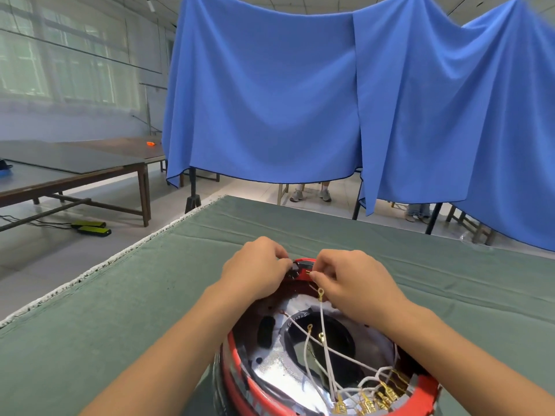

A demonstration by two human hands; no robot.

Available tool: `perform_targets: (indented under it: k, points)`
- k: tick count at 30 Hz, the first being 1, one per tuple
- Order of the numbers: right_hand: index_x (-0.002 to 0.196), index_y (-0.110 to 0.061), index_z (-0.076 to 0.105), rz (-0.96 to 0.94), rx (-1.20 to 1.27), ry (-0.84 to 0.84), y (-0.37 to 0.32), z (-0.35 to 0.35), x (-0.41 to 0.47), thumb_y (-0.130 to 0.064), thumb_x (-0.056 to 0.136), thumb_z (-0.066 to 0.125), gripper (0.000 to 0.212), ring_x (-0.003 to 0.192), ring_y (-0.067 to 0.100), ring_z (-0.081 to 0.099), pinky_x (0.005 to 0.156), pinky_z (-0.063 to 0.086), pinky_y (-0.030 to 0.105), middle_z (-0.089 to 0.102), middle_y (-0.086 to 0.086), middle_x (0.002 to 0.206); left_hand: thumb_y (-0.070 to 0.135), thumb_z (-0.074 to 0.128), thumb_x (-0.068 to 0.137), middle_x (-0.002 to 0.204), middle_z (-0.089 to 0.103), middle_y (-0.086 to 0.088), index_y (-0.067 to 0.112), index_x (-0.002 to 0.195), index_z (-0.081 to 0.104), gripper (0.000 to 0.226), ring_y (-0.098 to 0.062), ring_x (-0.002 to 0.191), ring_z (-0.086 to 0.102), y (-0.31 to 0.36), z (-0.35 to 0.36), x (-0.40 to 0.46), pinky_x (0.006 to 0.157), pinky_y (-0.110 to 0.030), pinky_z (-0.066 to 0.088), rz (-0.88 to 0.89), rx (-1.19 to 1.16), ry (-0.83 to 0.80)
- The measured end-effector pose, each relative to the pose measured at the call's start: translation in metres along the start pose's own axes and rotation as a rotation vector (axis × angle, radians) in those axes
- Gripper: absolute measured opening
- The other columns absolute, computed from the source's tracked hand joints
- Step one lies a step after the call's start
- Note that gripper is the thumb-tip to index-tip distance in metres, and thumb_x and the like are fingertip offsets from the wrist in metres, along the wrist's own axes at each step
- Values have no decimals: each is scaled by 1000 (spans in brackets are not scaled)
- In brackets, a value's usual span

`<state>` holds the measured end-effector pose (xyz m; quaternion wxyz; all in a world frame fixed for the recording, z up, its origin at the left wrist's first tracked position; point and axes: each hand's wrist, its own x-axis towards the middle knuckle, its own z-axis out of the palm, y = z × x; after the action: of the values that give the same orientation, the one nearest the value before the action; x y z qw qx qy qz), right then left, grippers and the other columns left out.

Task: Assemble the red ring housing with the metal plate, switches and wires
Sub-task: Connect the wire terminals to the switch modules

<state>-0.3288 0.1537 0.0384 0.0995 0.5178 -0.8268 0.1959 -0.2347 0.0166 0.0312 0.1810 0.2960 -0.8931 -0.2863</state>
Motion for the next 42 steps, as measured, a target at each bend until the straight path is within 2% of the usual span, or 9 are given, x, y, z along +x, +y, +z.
perform_targets:
  k: [2, 4, 10, 15, 20, 25, 30, 34, 42]
  points:
    - [92, -27, 56, -7, -69, -16, -3, 2, 4, -37, 95, 47, 13, 91, 22, 60, 71, 43, 32, 69, -5, 90, 42, 55, 91, 70, 59, 0, 30, 63, 64, 32, -30, 92, 62, -2, -2, 2, 75, -33, 46, -46, 27, -42]
    - [96, -25, 51, -9, -122, -50, -6, 5, 9, -37, 96, 42, 15, 94, 26, 59, 74, 44, 35, 69, -2, 95, 46, 55, 91, 60, 48, 0, 25, 56, 60, 41, -34, 89, 61, -5, -3, 5, 70, -33, 44, -85, 16, -79]
    - [98, -22, 48, -1, -190, 33, -10, 13, 19, -38, 96, 40, 18, 89, 29, 59, 64, 33, 33, 66, 1, 92, 52, 54, 89, 82, 65, -3, 20, 84, 73, 37, -28, 88, 62, -9, 0, 17, 77, -35, 48, -120, 12, -42]
    - [81, -30, 52, 29, -141, 114, -8, 15, 14, -41, 86, 51, 12, 75, 15, 48, 59, 27, 29, 60, -7, 76, 46, 56, 90, 55, 46, 0, 12, 59, 59, 46, -35, 73, 53, -11, 2, 24, 68, -35, 45, -84, -25, -48]
    - [85, -30, 66, 13, -146, 117, -9, 15, 12, -40, 87, 56, 14, 79, 10, 37, 56, 25, 25, 39, -12, 74, 47, 54, 91, 56, 49, 0, 16, 56, 53, 47, -33, 76, 58, -10, 2, 24, 70, -35, 45, -43, -16, -44]
    - [86, -30, 64, 122, -94, 101, -6, 14, 11, -36, 87, 55, 11, 75, 14, 48, 63, 32, 26, 63, -11, 82, 45, 52, 93, 58, 47, -5, 15, 55, 46, 48, -34, 78, 57, -7, 2, 21, 66, -33, 40, -27, -6, -29]
    - [81, -29, 61, 96, -57, 89, -8, 16, 10, -34, 88, 57, 10, 72, 15, 49, 63, 32, 26, 56, -11, 72, 45, 52, 93, 61, 51, -3, 14, 67, 63, 42, -31, 81, 60, -9, 1, 21, 72, -35, 47, -26, -7, -38]
    - [79, -30, 60, 66, -18, 85, -9, 16, 10, -32, 89, 57, 10, 70, 13, 50, 63, 33, 26, 53, -12, 69, 44, 52, 94, 55, 43, 0, 16, 55, 53, 47, -27, 68, 49, -10, 2, 22, 63, -31, 37, -24, 3, -26]
    - [78, -29, 61, 63, -2, 59, -8, 18, 11, -30, 89, 58, 11, 72, 15, 55, 64, 36, 25, 58, -11, 70, 46, 49, 95, 62, 54, -1, 16, 83, 72, 39, -26, 75, 59, -8, 1, 19, 68, -32, 43, -37, 6, -32]
